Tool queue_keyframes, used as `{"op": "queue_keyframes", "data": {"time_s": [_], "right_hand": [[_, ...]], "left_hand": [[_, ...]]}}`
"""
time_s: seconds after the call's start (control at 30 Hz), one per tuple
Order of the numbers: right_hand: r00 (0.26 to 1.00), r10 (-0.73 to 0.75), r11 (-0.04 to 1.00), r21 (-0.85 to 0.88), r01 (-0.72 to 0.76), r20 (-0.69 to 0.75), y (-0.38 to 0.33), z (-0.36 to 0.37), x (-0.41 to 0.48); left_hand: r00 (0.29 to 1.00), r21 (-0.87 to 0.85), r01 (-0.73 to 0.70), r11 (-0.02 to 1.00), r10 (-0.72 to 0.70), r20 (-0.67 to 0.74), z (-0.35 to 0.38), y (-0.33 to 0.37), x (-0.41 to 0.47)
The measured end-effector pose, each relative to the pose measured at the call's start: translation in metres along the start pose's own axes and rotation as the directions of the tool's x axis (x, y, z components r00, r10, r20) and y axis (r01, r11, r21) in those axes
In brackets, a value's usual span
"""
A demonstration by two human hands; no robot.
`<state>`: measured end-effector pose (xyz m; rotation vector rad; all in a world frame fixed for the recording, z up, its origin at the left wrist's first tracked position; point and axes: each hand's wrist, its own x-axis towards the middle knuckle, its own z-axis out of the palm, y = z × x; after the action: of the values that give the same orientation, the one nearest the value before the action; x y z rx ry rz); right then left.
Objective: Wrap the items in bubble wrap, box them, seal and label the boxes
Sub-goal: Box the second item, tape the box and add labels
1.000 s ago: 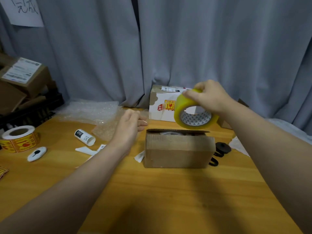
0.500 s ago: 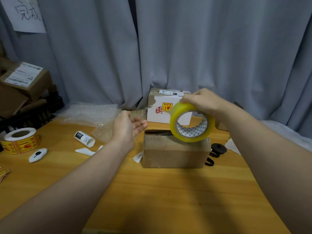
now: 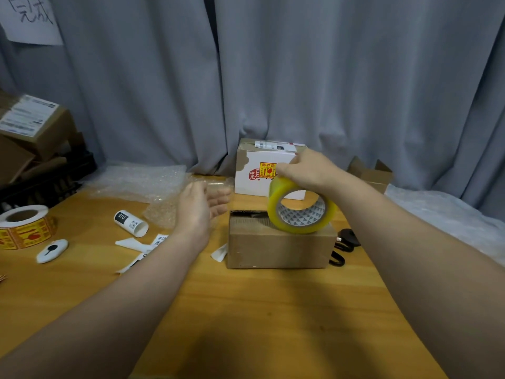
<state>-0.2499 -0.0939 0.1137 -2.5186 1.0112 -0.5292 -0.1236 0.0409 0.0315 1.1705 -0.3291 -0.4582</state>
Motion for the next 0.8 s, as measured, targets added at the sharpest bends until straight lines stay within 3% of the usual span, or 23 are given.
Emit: {"op": "queue_keyframes", "data": {"time_s": [0.07, 0.13, 0.23, 0.33, 0.53, 0.63, 0.7, 0.8], "right_hand": [[1.0, 0.01, 0.992, 0.126, -0.007, -0.024, 0.009, -0.002, -0.004], [0.998, 0.044, 0.975, 0.219, -0.035, -0.034, 0.022, -0.006, -0.009], [0.995, 0.09, 0.943, 0.325, -0.073, -0.035, 0.039, -0.008, -0.015], [0.99, 0.108, 0.924, 0.377, -0.067, -0.089, 0.047, -0.009, -0.016], [0.99, -0.013, 0.955, 0.291, 0.053, -0.14, 0.031, -0.016, -0.004], [0.996, -0.026, 0.989, 0.145, 0.038, -0.085, 0.025, -0.009, 0.004], [1.0, -0.022, 0.998, 0.053, 0.022, -0.009, 0.021, -0.003, 0.008], [0.996, -0.033, 0.996, -0.078, 0.04, 0.084, 0.01, 0.002, 0.015]], "left_hand": [[0.989, 0.034, -0.144, 0.989, 0.143, 0.024, 0.009, 0.006, -0.003], [0.984, 0.006, -0.165, 0.986, 0.164, 0.063, 0.019, 0.007, -0.002], [0.983, -0.16, 0.078, 0.984, -0.049, 0.177, 0.029, 0.0, 0.008], [0.967, -0.178, 0.223, 0.959, -0.194, 0.168, 0.026, -0.014, 0.016], [0.958, -0.299, 0.285, 0.911, -0.256, 0.132, 0.013, -0.027, 0.009], [0.968, -0.361, 0.25, 0.899, -0.236, 0.084, 0.008, -0.031, 0.008], [0.981, -0.29, 0.189, 0.938, -0.192, 0.019, 0.001, -0.037, 0.009], [0.984, -0.014, 0.159, 0.987, -0.159, -0.079, -0.014, -0.049, 0.013]]}}
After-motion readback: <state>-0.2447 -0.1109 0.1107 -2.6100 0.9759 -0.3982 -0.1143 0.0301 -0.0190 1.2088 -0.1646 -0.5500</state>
